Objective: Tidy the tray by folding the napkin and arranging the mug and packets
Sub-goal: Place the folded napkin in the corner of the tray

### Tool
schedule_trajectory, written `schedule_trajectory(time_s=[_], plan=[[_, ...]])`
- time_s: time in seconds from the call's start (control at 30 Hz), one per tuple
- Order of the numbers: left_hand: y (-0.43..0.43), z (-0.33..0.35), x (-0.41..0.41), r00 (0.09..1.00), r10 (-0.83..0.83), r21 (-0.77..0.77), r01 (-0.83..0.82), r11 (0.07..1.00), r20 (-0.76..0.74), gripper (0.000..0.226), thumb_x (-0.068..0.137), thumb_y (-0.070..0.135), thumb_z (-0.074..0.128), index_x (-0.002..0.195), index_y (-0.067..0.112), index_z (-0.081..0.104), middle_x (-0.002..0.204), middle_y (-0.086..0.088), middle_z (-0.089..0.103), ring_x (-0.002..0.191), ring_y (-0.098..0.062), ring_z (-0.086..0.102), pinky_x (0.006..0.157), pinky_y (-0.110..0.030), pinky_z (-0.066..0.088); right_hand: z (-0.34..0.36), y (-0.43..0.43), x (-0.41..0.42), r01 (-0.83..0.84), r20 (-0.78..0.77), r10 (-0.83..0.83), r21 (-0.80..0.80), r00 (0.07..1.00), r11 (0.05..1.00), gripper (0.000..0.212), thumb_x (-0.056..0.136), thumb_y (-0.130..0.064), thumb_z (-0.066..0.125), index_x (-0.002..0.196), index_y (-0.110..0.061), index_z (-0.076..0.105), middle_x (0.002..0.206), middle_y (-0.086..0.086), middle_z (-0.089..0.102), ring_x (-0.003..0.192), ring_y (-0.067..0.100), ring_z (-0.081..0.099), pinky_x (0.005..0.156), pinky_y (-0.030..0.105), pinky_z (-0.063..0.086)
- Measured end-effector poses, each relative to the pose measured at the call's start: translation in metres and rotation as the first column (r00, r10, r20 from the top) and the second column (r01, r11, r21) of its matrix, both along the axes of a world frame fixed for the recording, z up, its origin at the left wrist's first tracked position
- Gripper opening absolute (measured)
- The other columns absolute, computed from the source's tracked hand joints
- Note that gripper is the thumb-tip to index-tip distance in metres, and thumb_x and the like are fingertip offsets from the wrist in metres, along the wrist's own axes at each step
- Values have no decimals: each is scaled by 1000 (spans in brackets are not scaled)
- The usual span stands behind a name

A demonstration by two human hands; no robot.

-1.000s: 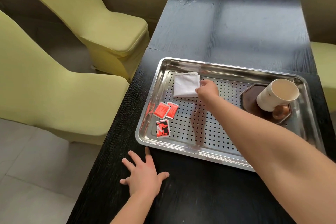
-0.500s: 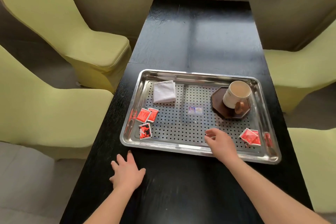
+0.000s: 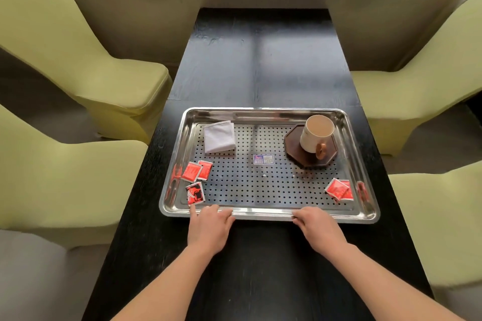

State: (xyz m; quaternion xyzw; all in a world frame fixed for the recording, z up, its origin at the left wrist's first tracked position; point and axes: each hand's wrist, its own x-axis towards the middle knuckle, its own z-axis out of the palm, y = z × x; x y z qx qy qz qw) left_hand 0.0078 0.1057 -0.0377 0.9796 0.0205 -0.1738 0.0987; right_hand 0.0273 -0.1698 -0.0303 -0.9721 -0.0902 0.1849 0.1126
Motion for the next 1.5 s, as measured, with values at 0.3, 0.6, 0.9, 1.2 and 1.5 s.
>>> schedule_trajectory(time_s=[0.3,0.6,0.9,1.2,1.5], plan=[[0,-7,-3,997,67,-9,-67,998,33,36,100,52,39,126,42,62,111,12,67,113,-13,57,119,-51,22,1,4,-5,42,36,-43,36,998,998,24,100,-30,51,88,-17,68,86,-3,64,85,17,58,74,36,52],[-10,-3,-30,995,96,18,-96,995,7,33,99,53,41,116,41,67,104,12,67,106,-13,58,112,-47,31,-2,-1,-29,52,54,-53,10,997,999,29,100,-35,50,78,-21,62,80,-8,58,80,12,53,64,27,44],[-7,-4,-84,997,78,49,-78,996,-6,33,99,53,36,108,39,64,95,13,63,100,-11,57,110,-45,30,-16,-5,-88,70,92,-72,24,993,997,25,97,-45,52,101,-29,71,99,-14,66,93,6,56,76,24,49],[-7,-3,-129,998,30,14,-29,999,-47,34,96,60,37,111,45,63,95,15,58,93,-10,50,84,-34,35,-11,-13,-126,81,41,-81,-1,996,997,35,97,-56,45,98,-35,73,93,-16,64,93,3,55,77,25,49],[-3,-11,-151,999,30,-8,-30,1000,-43,36,90,65,45,113,49,67,91,16,58,91,-6,52,82,-30,43,-1,-11,-146,58,-12,-58,-10,998,998,36,96,-54,47,105,-30,73,98,-12,66,98,10,56,81,29,50]])
